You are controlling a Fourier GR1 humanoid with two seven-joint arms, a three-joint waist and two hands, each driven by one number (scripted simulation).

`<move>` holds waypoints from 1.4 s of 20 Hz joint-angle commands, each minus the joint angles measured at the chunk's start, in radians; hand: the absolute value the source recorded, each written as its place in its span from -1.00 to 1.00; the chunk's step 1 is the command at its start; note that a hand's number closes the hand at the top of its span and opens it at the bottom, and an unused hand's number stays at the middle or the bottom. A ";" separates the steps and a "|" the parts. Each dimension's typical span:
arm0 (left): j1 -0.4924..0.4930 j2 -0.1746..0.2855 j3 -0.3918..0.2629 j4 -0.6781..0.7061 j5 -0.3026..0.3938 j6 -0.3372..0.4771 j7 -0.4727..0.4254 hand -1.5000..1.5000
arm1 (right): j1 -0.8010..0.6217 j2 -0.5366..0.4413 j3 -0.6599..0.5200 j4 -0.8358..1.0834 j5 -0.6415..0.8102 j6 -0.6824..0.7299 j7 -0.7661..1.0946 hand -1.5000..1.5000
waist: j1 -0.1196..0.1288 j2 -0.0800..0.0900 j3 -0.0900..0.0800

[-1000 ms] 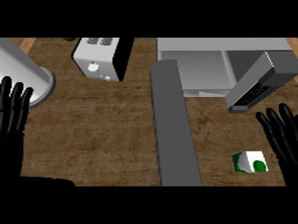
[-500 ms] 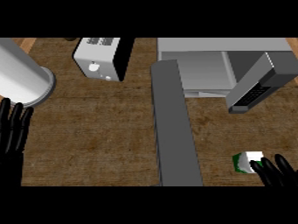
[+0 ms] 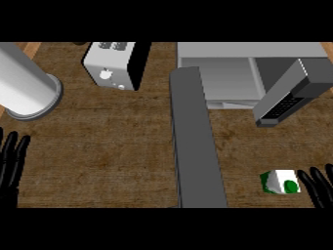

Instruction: Pick up the milk, place it into the microwave and close the microwave

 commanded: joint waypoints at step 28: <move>0.257 -0.021 -0.003 -0.106 0.050 -0.143 -0.107 -1.00 | -0.232 -0.027 -0.306 0.832 0.199 0.128 -0.459 -1.00 | 0.006 0.001 0.000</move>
